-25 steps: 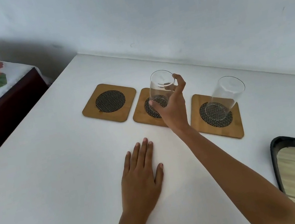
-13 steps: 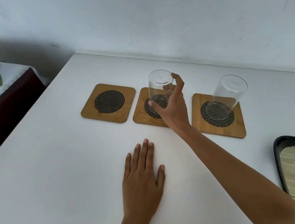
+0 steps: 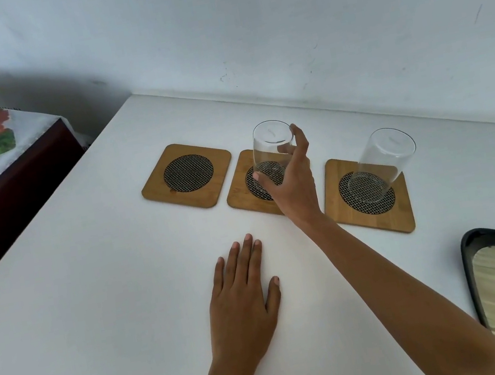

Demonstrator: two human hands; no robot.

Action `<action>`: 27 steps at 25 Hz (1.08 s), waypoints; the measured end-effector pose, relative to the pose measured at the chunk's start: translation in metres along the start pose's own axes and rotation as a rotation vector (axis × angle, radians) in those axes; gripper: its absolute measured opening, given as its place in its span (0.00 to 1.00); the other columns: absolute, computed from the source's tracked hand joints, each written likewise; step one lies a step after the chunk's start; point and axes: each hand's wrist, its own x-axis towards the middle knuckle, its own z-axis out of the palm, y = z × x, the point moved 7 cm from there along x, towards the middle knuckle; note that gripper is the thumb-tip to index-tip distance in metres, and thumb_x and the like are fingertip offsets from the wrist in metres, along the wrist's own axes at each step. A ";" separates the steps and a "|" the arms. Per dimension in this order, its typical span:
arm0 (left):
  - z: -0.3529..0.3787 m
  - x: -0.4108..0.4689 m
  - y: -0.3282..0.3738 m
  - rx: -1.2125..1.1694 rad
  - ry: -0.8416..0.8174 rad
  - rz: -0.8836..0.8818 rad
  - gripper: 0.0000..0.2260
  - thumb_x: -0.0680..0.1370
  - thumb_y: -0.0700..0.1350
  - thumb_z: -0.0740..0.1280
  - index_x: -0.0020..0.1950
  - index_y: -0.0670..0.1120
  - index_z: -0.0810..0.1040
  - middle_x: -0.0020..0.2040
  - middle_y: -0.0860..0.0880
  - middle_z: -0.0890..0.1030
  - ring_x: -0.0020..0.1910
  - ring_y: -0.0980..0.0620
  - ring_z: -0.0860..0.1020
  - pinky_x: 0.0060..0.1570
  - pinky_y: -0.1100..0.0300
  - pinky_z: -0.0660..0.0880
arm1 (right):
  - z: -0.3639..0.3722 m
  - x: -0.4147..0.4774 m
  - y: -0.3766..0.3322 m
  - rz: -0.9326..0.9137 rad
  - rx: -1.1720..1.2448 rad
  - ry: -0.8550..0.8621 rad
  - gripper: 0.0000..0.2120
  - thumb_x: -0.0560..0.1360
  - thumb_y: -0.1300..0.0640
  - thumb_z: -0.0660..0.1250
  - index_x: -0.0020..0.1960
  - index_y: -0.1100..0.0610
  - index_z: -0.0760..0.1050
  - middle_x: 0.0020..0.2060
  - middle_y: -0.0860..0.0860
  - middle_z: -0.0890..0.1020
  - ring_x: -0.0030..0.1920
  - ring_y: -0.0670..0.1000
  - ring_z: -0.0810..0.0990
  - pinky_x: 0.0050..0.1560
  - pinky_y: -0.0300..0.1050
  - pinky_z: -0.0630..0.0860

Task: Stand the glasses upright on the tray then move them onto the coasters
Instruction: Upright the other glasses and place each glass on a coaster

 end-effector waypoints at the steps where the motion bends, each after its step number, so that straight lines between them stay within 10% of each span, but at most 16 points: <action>1: 0.000 0.000 0.000 -0.006 0.003 -0.001 0.27 0.79 0.58 0.44 0.78 0.53 0.46 0.79 0.55 0.48 0.77 0.56 0.45 0.77 0.55 0.43 | -0.002 -0.001 -0.002 -0.015 -0.004 0.008 0.48 0.70 0.51 0.77 0.78 0.49 0.48 0.71 0.54 0.67 0.69 0.52 0.69 0.59 0.46 0.76; 6: -0.001 0.001 0.000 -0.016 0.031 0.009 0.28 0.79 0.59 0.45 0.78 0.54 0.45 0.79 0.56 0.47 0.77 0.57 0.44 0.76 0.57 0.41 | -0.029 -0.012 -0.018 -0.068 -0.017 0.105 0.48 0.69 0.49 0.77 0.79 0.52 0.50 0.71 0.56 0.64 0.70 0.53 0.68 0.53 0.20 0.67; 12: -0.002 0.000 0.001 -0.020 0.057 0.030 0.27 0.80 0.57 0.50 0.78 0.52 0.50 0.79 0.53 0.52 0.78 0.55 0.48 0.76 0.58 0.43 | -0.102 -0.058 -0.036 -0.132 0.020 0.246 0.34 0.73 0.57 0.74 0.73 0.55 0.61 0.61 0.48 0.70 0.58 0.39 0.72 0.58 0.31 0.70; 16: -0.005 -0.002 0.009 -0.077 0.049 0.013 0.27 0.80 0.53 0.55 0.78 0.48 0.51 0.79 0.50 0.53 0.78 0.51 0.49 0.75 0.57 0.40 | -0.165 -0.096 -0.036 -0.138 -0.032 0.307 0.29 0.73 0.61 0.73 0.70 0.53 0.65 0.57 0.48 0.73 0.56 0.48 0.76 0.57 0.43 0.75; 24: 0.021 -0.051 0.129 -0.259 -0.003 0.230 0.27 0.79 0.52 0.58 0.77 0.48 0.55 0.79 0.52 0.53 0.78 0.55 0.52 0.75 0.61 0.40 | -0.325 -0.194 0.001 -0.067 -0.251 0.516 0.23 0.74 0.61 0.72 0.65 0.54 0.67 0.57 0.44 0.72 0.54 0.46 0.75 0.57 0.32 0.71; 27: 0.037 -0.062 0.149 -0.126 -0.002 0.219 0.28 0.80 0.55 0.54 0.78 0.47 0.51 0.79 0.51 0.46 0.78 0.52 0.49 0.76 0.54 0.43 | -0.382 -0.238 0.015 -0.037 -0.362 0.660 0.20 0.75 0.62 0.70 0.64 0.55 0.68 0.58 0.49 0.73 0.54 0.39 0.71 0.57 0.41 0.73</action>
